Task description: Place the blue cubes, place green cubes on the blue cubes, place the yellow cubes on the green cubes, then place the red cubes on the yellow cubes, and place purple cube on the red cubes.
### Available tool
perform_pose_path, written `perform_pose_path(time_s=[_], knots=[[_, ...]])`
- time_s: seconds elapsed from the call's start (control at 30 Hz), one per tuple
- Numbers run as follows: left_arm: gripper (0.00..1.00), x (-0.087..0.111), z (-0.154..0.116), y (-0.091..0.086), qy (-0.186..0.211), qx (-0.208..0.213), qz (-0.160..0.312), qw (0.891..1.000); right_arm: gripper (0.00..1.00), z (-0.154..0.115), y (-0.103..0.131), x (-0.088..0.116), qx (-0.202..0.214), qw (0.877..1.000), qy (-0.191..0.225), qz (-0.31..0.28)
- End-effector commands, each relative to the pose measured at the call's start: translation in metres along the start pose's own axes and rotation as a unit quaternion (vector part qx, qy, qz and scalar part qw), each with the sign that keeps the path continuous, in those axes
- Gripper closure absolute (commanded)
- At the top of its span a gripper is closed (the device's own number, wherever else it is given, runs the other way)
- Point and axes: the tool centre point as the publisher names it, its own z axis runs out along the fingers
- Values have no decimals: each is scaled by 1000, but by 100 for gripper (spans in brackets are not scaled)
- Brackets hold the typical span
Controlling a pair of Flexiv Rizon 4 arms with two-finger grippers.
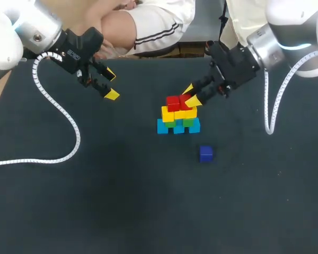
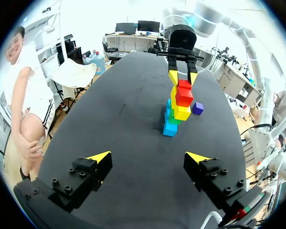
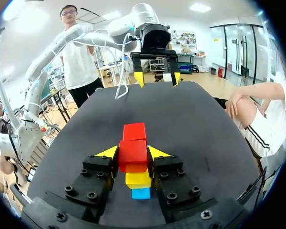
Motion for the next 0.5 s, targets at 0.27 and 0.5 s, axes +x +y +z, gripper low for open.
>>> perform_pose_path(time_s=[0.27, 0.5], knots=[[0, 1, 0, 0, -1, -1, 1, 1000, 100, 1, 0, -2, 3, 1000, 0, 1], [0, 1, 0, 0, -1, -1, 1, 1000, 100, 1, 1, -2, 6, 1000, 0, 5]])
